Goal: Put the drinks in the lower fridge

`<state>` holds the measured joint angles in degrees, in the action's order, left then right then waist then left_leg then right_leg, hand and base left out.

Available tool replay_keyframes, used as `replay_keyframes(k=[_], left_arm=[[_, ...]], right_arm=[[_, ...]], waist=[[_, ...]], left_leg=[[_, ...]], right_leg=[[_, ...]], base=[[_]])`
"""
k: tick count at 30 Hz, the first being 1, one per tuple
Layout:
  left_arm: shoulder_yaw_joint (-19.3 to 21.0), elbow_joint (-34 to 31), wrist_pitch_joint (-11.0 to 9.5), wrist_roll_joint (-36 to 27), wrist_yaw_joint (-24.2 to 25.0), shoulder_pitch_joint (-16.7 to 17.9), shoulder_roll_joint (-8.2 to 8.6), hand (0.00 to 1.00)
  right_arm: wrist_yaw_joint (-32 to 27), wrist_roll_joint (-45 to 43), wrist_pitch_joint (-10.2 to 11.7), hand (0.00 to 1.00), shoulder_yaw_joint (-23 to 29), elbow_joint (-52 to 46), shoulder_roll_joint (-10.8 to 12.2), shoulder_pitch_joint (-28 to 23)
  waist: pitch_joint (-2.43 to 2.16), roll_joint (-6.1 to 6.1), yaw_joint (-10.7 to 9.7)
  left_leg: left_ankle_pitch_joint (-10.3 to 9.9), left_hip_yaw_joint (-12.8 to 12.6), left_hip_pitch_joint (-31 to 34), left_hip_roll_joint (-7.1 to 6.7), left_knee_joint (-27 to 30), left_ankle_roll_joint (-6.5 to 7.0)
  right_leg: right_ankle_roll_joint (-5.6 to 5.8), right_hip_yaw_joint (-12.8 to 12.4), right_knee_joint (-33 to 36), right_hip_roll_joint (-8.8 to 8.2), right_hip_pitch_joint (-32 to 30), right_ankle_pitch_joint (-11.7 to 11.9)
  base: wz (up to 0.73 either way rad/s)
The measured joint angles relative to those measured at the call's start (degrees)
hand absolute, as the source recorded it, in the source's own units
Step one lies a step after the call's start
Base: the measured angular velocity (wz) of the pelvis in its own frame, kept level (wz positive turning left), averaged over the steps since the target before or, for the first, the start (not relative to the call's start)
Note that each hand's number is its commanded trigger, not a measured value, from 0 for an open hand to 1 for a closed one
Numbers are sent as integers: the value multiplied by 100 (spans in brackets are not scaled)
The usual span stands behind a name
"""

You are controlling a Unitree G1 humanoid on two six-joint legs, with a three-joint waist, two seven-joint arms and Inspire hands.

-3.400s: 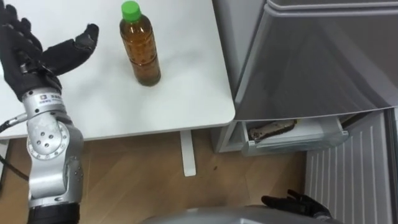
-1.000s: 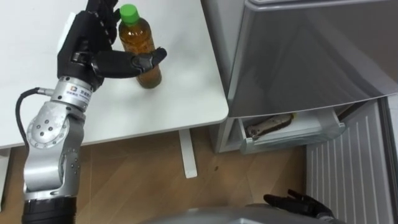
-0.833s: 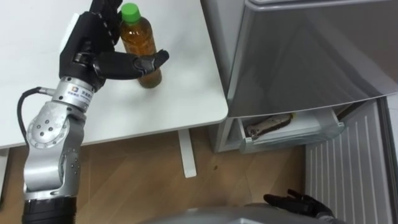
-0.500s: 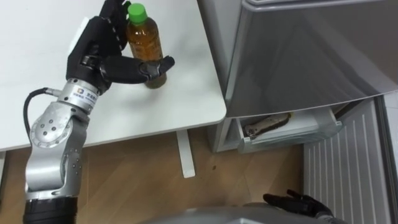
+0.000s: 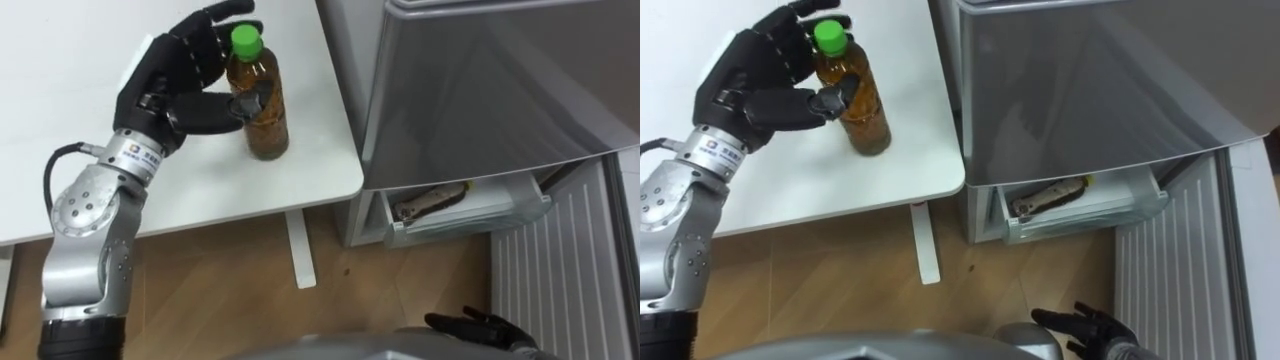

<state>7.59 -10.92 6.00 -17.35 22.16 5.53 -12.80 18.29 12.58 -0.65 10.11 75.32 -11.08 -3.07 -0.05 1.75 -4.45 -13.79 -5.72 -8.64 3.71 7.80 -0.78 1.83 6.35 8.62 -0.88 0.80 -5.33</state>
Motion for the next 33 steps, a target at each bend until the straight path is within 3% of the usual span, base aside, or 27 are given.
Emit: replay_keyframes(k=[5, 12, 20, 33], left_arm=[[-3, 2, 31, 2, 2, 18, -6, 100], [-27, 3, 55, 4, 63, 22, -8, 100], [-171, 10, 290, 135, 109, 195, -42, 100], [-211, 10, 320, 130, 189, 197, -68, 100]], right_arm=[[-8, 3, 0, 0, 1, -7, -2, 3], [-16, 2, -9, 0, -3, -24, -1, 3], [-71, 3, -7, 0, -3, -26, 34, 17], [-59, 2, -1, 0, -57, -2, 33, 39]], waist=[[29, 8, 1], [36, -2, 0], [78, -74, -2], [51, -119, -8]], left_leg=[[0, -4, 0, 0, -1, 0], [0, -3, 3, 0, -4, 0], [0, -6, 11, -1, -2, 0], [1, -9, 3, -1, 7, -1]], right_leg=[[-1, -6, 0, 1, -2, -7], [2, -1, 0, 1, -3, -28], [5, 7, -7, 1, -4, -36], [5, -12, -6, 5, -3, -36]], base=[[0], [0], [0], [0]])
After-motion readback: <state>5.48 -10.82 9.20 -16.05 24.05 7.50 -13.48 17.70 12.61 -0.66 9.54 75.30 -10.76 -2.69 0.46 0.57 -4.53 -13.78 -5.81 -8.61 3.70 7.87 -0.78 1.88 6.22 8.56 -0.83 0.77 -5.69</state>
